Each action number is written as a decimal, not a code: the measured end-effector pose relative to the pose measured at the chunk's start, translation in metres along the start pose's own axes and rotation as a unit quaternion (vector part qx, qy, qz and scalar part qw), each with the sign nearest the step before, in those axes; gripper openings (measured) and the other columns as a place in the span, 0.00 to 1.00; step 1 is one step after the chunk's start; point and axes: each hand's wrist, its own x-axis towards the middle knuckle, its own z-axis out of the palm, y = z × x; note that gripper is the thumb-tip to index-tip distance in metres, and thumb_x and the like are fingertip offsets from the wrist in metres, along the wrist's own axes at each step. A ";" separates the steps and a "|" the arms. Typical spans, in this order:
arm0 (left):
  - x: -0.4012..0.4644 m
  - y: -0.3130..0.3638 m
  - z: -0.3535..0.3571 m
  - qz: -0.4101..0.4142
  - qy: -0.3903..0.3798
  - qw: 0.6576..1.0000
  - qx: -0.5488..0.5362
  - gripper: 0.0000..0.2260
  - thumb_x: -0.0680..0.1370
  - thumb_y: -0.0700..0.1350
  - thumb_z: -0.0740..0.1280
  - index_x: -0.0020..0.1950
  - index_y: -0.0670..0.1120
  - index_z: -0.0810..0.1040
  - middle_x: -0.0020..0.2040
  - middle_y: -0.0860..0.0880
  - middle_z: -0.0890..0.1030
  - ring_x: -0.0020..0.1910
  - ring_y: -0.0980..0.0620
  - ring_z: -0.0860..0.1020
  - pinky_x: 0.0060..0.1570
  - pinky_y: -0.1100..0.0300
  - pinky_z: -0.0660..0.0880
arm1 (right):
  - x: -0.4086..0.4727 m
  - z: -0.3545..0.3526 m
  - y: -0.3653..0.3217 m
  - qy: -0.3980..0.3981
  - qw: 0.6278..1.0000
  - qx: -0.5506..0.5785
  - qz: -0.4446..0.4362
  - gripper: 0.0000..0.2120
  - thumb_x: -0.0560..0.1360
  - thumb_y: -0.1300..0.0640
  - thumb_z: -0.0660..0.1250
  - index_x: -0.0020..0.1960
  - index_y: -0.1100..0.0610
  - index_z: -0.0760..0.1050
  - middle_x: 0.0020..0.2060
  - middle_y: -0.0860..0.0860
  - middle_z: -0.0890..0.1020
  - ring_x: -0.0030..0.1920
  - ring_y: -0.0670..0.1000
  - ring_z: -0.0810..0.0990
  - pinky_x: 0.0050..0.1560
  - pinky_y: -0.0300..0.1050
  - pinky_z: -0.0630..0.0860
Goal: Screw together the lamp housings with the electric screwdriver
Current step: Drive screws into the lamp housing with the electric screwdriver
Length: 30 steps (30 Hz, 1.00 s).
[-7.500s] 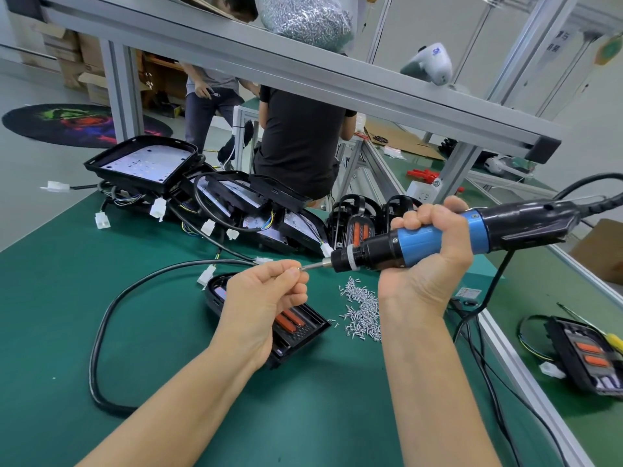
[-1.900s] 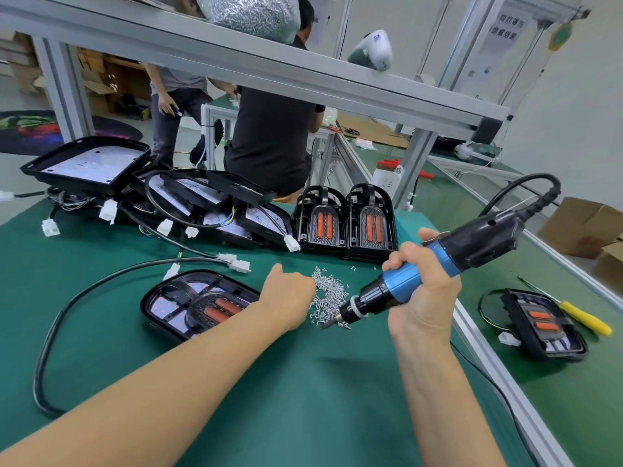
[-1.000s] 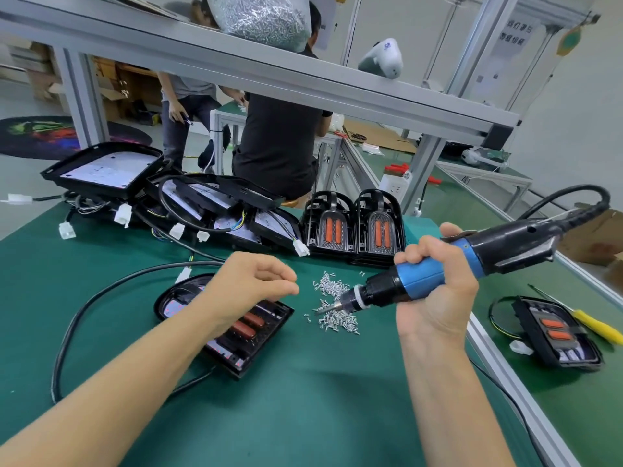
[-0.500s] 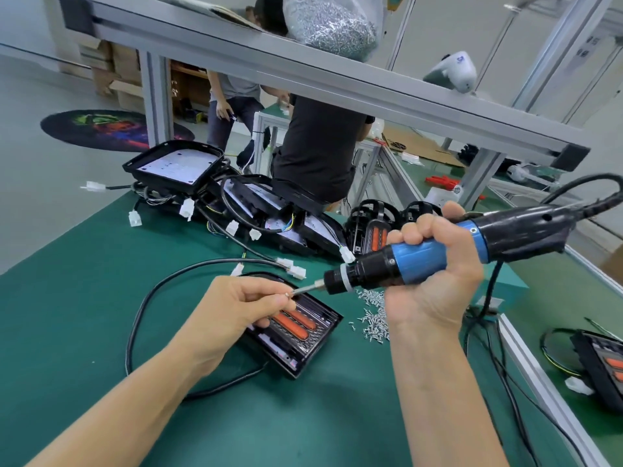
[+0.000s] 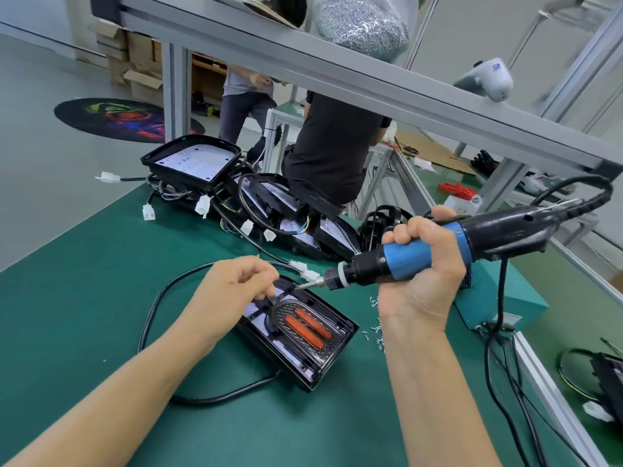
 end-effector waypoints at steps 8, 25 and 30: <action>0.031 -0.015 0.011 0.078 0.013 0.948 0.309 0.05 0.76 0.45 0.67 0.45 0.50 0.84 0.38 0.56 0.81 0.37 0.56 0.76 0.41 0.62 0.68 | 0.014 0.000 0.048 0.013 0.993 -0.113 0.012 0.13 0.63 0.67 0.66 0.45 0.56 0.71 0.26 0.48 0.75 0.29 0.51 0.72 0.36 0.43 0.70; 0.035 -0.018 0.015 0.043 0.013 0.950 0.308 0.06 0.76 0.45 0.67 0.43 0.50 0.84 0.39 0.55 0.82 0.43 0.51 0.79 0.52 0.53 0.74 | 0.014 -0.001 0.069 -0.035 0.986 -0.164 0.005 0.09 0.63 0.69 0.66 0.38 0.58 0.69 0.32 0.58 0.70 0.29 0.52 0.71 0.35 0.40 0.73; 0.034 -0.016 0.014 0.033 0.011 0.952 0.303 0.06 0.76 0.45 0.67 0.44 0.50 0.84 0.37 0.58 0.79 0.43 0.52 0.79 0.51 0.54 0.73 | 0.013 -0.002 0.068 -0.024 0.987 -0.159 0.008 0.11 0.64 0.68 0.66 0.44 0.60 0.69 0.31 0.57 0.71 0.29 0.50 0.72 0.35 0.39 0.74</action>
